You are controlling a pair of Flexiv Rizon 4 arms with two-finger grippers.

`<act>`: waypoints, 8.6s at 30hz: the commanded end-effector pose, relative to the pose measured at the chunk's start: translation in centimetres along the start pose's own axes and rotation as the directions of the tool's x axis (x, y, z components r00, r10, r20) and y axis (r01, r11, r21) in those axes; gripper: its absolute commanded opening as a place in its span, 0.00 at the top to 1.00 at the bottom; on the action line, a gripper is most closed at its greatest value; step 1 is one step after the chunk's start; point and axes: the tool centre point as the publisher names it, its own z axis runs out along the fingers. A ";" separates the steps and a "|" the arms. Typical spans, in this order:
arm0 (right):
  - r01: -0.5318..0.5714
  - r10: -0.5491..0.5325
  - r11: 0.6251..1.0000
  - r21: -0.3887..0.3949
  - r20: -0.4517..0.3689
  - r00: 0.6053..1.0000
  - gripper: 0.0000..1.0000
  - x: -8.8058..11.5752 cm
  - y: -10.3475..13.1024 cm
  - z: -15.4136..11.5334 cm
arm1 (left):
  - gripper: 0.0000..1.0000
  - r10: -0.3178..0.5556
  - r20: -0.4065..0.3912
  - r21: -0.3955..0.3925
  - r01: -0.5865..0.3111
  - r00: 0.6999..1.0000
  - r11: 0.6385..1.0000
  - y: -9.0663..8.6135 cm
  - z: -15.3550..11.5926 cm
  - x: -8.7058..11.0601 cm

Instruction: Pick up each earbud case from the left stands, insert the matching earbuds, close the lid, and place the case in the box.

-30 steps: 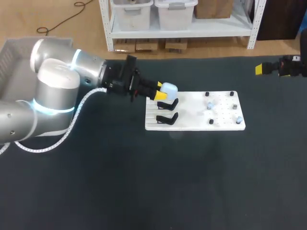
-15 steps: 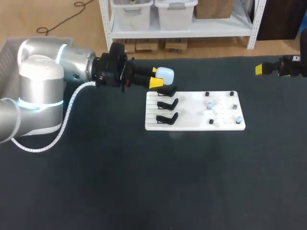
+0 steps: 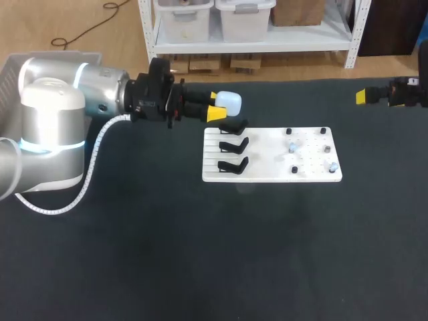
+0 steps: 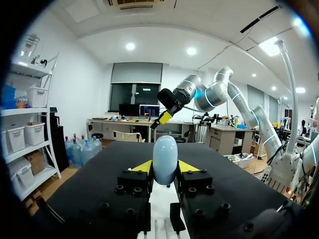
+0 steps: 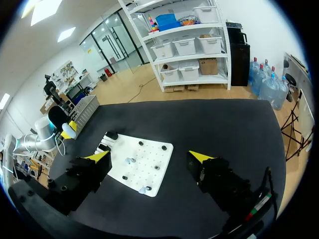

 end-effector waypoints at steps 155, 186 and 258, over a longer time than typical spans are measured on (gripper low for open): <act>0.132 -0.115 0.991 0.036 -0.305 0.946 0.00 1.0 19.8 11.5 | 1.00 -0.003 0.114 -0.039 0.008 0.994 0.999 -1.6 0.5 1.9; 0.376 -0.279 0.909 0.181 -0.407 0.870 0.00 3.5 11.2 3.6 | 1.00 0.112 0.164 0.006 -0.115 0.980 0.993 -2.2 0.3 1.4; 0.487 -0.103 0.730 0.479 -0.627 0.772 0.61 13.1 0.8 8.1 | 1.00 0.112 0.164 0.006 -0.115 0.980 0.993 -2.2 0.3 1.4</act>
